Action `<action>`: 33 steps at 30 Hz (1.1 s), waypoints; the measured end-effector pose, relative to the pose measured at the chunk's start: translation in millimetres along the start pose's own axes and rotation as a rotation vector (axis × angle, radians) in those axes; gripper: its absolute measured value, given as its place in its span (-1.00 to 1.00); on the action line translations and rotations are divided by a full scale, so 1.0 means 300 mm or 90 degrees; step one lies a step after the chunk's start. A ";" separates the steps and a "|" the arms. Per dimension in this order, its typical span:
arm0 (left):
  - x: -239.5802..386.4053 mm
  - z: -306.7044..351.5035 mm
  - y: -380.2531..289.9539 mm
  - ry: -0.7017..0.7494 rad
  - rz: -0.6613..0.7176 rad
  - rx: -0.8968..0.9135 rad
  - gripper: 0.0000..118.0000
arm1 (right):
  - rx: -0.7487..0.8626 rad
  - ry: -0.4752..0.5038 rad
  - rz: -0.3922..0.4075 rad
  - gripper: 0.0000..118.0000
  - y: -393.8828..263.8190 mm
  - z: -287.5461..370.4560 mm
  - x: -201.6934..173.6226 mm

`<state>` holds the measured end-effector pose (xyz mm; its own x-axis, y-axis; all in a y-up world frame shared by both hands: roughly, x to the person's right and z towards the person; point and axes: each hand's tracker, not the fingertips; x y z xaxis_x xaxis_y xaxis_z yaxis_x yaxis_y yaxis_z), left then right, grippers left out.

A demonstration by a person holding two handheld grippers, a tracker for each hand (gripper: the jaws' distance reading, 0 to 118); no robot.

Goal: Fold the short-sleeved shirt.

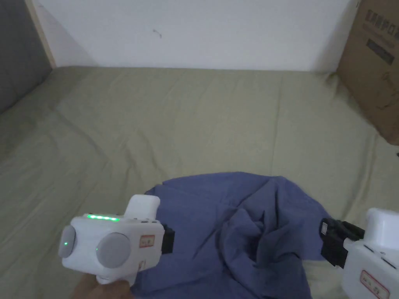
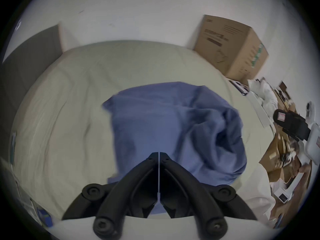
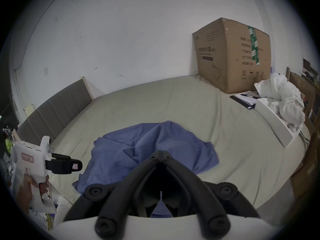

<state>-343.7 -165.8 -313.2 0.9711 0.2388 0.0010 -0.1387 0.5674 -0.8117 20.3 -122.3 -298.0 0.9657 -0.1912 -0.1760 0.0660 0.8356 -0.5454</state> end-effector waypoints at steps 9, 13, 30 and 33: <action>-0.191 -0.094 0.056 0.027 0.080 -0.012 -1.00 | -0.045 0.051 0.031 -1.00 -0.002 -0.132 -0.106; -0.233 -0.187 0.176 0.035 0.080 -0.016 0.85 | -0.058 0.053 0.056 -1.00 0.012 -0.181 -0.126; -0.215 -0.499 0.290 0.103 -0.032 -0.015 0.69 | -0.111 0.049 0.061 -1.00 0.014 -0.316 -0.104; -0.220 -0.442 0.272 0.099 -0.044 0.014 -0.11 | -0.113 0.055 0.060 -1.00 0.026 -0.327 -0.100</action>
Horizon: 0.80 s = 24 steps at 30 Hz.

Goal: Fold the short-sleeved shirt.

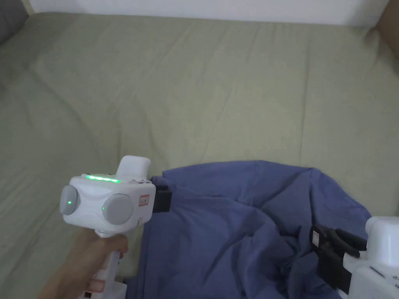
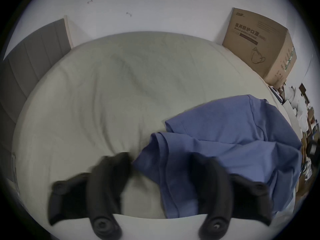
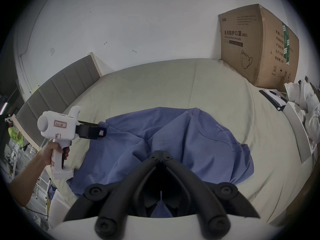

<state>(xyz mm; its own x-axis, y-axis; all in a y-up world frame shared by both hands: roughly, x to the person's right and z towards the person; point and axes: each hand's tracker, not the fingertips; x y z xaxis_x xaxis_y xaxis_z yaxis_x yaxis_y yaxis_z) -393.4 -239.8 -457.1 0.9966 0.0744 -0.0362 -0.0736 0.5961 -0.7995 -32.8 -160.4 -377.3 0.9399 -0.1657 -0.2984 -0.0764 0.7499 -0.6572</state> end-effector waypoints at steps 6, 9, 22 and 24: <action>-0.019 0.056 -0.009 0.004 -0.014 0.020 -0.95 | 0.003 0.005 0.036 -1.00 0.086 -0.035 -0.015; -0.035 0.096 0.004 -0.015 0.005 0.038 -0.95 | 0.002 0.039 0.036 -1.00 0.150 -0.060 -0.004; -0.028 0.188 0.004 -0.048 -0.004 0.068 -0.95 | -0.233 0.151 0.227 0.84 0.477 -0.676 0.014; -0.032 0.178 -0.004 -0.046 -0.001 0.063 -0.95 | -0.247 0.105 0.281 0.82 0.472 -0.772 -0.014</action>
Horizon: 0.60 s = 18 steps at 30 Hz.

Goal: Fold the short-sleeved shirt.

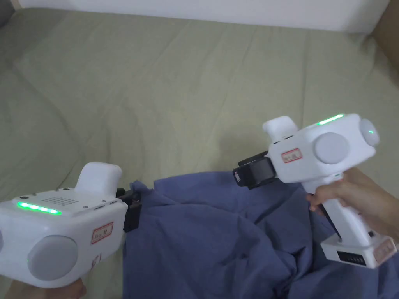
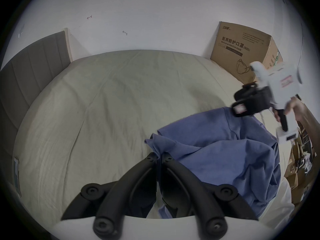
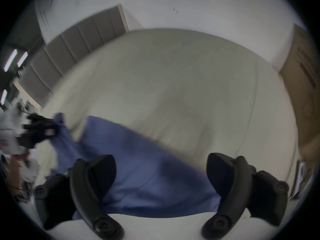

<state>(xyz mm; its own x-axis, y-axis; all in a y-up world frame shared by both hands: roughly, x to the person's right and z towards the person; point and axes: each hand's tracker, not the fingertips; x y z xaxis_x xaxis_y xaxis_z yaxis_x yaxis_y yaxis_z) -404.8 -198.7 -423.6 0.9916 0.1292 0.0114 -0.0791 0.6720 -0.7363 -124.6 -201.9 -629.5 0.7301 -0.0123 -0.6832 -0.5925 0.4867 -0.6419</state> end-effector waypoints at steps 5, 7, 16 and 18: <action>-0.017 -0.013 -0.011 -0.003 0.012 -0.013 -0.95 | -0.098 0.026 0.026 0.64 0.000 -0.155 0.025; -0.019 -0.014 -0.011 -0.008 0.014 -0.012 -0.95 | -0.093 0.033 0.034 0.48 0.011 -0.126 0.034; 0.008 0.028 0.011 -0.004 0.017 -0.008 -0.96 | -0.094 -0.019 0.087 -0.95 -0.022 -0.049 -0.039; 0.018 0.050 0.020 -0.002 0.006 -0.009 -0.96 | -0.080 -0.017 0.037 -0.95 -0.015 -0.011 -0.016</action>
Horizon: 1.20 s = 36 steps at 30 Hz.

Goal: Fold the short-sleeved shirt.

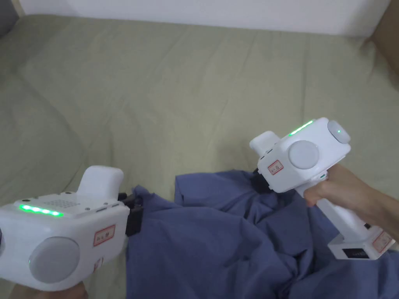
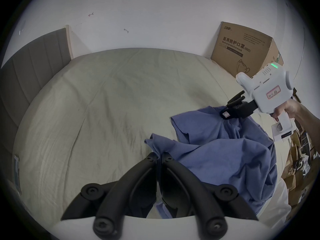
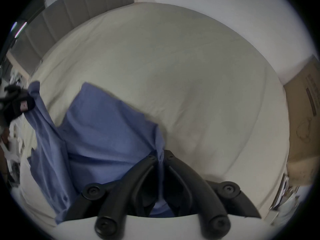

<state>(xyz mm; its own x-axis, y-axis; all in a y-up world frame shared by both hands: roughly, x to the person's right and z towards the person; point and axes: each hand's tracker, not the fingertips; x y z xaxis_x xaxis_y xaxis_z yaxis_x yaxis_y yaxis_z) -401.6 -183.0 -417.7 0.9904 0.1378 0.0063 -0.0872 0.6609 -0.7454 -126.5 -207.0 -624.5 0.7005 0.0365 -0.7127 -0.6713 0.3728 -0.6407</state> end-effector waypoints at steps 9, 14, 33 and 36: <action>0.029 0.234 0.128 0.025 -0.030 0.072 -0.96 | 0.216 -0.075 -0.170 -0.95 -0.072 0.569 0.217; 0.031 0.428 0.250 0.050 -0.048 0.143 -0.96 | 0.330 -0.132 -0.234 -0.95 -0.209 0.983 0.316; 0.135 0.994 0.672 0.111 -0.062 0.357 -0.96 | 0.594 -0.143 -0.349 -0.95 -0.543 1.784 0.371; 0.129 0.979 0.723 0.113 -0.055 0.357 -0.96 | 0.594 -0.143 -0.352 -0.95 -0.508 1.791 0.377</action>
<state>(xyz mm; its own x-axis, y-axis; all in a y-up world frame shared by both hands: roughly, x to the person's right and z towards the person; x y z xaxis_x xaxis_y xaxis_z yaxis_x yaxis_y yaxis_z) -413.5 182.3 -383.3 0.9950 -0.0270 -0.0960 -0.0010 0.9598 -0.2806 185.3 238.5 -453.9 0.9390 -0.2187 -0.2653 0.1283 0.9387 -0.3199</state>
